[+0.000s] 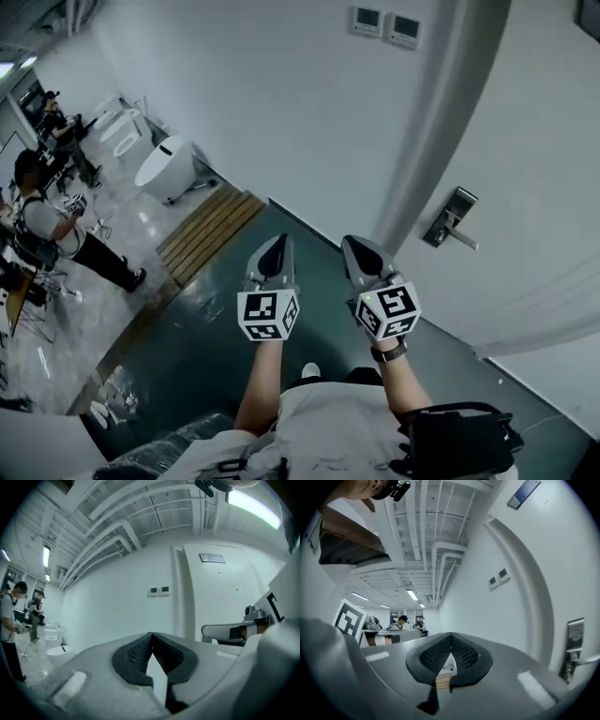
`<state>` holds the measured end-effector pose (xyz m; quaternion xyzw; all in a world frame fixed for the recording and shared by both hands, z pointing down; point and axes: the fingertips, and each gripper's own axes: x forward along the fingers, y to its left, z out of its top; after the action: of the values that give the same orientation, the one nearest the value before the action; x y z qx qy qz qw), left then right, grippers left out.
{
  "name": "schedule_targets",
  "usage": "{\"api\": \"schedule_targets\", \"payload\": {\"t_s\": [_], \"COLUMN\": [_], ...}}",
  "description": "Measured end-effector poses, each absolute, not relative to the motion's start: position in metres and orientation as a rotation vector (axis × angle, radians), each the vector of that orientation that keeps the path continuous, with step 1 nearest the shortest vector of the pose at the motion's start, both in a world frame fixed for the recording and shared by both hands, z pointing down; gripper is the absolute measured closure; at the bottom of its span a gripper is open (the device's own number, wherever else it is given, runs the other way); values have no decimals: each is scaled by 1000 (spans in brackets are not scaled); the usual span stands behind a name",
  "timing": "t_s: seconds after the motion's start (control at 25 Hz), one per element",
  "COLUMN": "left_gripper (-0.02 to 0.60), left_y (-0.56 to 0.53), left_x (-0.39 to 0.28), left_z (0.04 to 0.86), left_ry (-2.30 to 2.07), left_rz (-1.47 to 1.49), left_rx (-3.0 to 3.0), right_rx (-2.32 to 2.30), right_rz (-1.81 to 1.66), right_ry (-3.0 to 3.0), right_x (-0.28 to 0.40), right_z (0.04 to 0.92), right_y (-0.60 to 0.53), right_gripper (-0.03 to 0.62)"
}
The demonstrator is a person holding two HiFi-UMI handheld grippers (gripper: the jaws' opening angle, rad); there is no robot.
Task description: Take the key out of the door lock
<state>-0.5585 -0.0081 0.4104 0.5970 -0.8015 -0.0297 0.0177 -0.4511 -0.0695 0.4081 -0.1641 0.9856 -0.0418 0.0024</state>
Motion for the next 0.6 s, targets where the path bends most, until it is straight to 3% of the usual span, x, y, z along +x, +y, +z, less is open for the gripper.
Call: {"api": "schedule_targets", "payload": {"t_s": [0.36, 0.6], "left_gripper": [580, 580], "left_y": [-177, -270], "left_x": [-437, -334], "left_z": [432, 429], "left_ry": [-1947, -1780], "left_rz": [-89, -29], "left_rx": [2341, 2529], "right_rx": [-1214, -1399], "right_rz": [-179, -134], "right_ry": [2936, 2794], "right_x": [-322, -229], "right_z": [436, 429], "right_y": [-193, -261], "right_gripper": [595, 594]}}
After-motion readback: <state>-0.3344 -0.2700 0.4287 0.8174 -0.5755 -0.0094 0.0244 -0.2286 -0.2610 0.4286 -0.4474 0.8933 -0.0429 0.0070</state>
